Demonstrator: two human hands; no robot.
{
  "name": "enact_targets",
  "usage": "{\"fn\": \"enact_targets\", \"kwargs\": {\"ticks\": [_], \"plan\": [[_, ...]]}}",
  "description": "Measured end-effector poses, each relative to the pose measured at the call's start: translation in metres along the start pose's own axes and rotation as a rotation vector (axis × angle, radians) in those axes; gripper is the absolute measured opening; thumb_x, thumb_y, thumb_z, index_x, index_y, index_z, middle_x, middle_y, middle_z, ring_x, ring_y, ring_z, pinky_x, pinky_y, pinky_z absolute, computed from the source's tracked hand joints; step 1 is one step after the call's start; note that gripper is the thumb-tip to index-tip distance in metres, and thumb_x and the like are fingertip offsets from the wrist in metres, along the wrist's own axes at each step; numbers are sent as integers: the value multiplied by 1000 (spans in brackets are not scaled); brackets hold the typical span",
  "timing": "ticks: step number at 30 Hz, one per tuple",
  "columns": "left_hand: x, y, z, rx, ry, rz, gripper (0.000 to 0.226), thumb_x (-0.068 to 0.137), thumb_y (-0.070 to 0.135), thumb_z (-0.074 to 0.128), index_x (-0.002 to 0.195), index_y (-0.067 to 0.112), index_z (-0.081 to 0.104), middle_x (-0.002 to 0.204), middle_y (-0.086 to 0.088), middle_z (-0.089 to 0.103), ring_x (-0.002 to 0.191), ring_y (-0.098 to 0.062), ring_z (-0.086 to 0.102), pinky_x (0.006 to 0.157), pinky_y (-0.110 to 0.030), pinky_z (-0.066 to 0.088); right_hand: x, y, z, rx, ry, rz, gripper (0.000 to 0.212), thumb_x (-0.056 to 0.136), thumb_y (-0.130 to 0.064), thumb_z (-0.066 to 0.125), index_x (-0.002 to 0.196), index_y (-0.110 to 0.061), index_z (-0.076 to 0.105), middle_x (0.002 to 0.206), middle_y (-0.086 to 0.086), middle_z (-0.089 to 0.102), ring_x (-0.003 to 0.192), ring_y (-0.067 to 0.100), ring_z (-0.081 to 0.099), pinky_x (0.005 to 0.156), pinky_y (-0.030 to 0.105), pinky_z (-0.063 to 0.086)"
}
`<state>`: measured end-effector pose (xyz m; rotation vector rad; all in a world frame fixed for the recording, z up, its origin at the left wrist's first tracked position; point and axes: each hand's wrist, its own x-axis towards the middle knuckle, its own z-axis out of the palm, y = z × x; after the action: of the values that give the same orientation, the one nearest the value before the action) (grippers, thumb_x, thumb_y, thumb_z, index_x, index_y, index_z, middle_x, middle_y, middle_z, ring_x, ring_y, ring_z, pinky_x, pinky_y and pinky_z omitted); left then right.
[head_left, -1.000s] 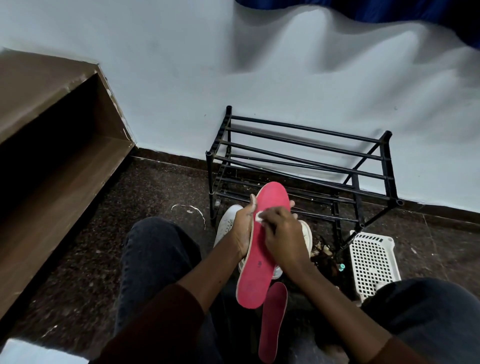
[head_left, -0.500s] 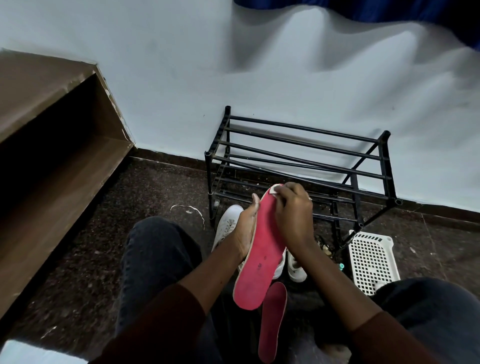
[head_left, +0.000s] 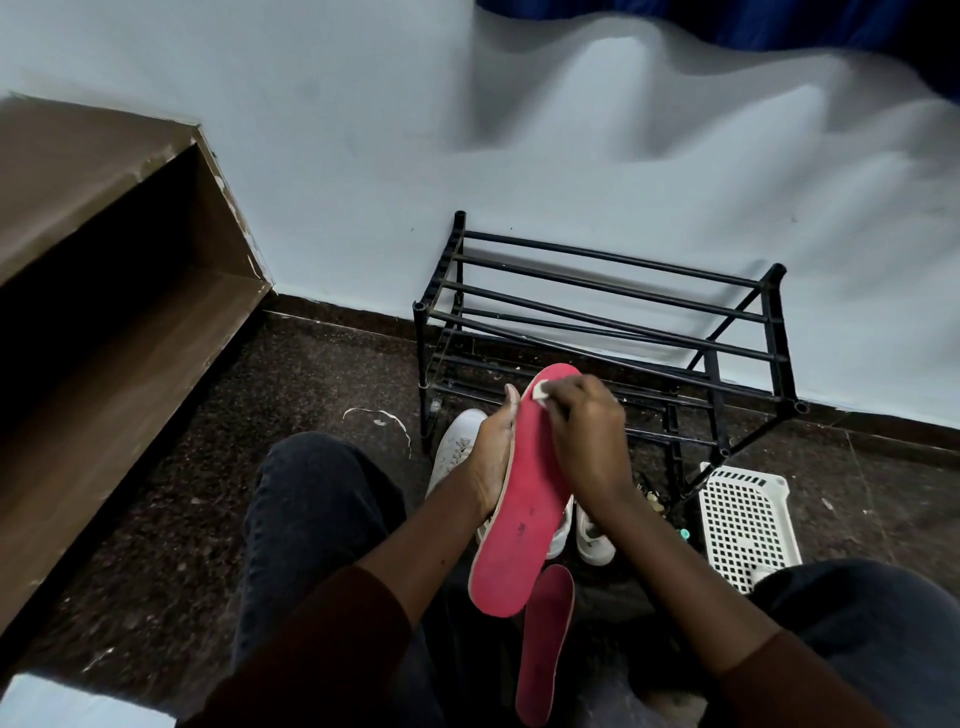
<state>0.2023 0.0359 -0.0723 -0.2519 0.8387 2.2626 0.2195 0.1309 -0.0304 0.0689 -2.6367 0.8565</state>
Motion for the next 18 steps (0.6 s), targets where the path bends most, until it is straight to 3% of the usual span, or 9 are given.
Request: {"fn": "enact_targets", "kwargs": {"ticks": [3,7,12,14,16,18], "plan": [[4,-2,-4,-25,31,15,76,95,57,17,88,10,77,89,-8,72,84,-19,69,78,-29,53,14,0,-3,39,48,63,17,81,4,60,93,-2,71,91,12,64,85,25,60,77,19,38],[3,-2,-7,-25,45,-2,79,93,61,16,92,8,75,92,-12,71,87,-21,69,84,-31,51,-3,-7,4,51,-50,11,20,76,7,63,88,-4,73,89,9,65,80,23,61,75,18,38],[0,1,-8,-11,32,-9,88,89,69,11,113,4,65,116,-12,66,106,-27,64,97,-37,48,-43,-12,3,197,-94,17,23,72,10,65,86,-6,74,88,5,67,76,0,55,75,-3,33],[0,1,-7,-2,29,-11,87,89,70,10,120,4,58,120,-11,64,107,-27,63,98,-38,47,-49,-11,1,191,-101,8,22,72,10,66,85,-6,74,87,5,68,80,4,57,77,-4,33],[0,2,-5,44,48,-6,86,91,65,9,109,4,67,106,-11,70,95,-23,68,87,-32,54,-45,-8,1,110,-87,-26,21,71,9,67,86,-4,73,85,8,68,77,13,63,77,2,33],[1,0,-5,83,42,-1,84,96,57,10,82,7,77,82,-8,73,76,-18,71,69,-26,57,-29,-2,2,34,-51,-31,19,72,9,68,87,-2,73,85,12,67,76,23,64,73,11,36]]}}
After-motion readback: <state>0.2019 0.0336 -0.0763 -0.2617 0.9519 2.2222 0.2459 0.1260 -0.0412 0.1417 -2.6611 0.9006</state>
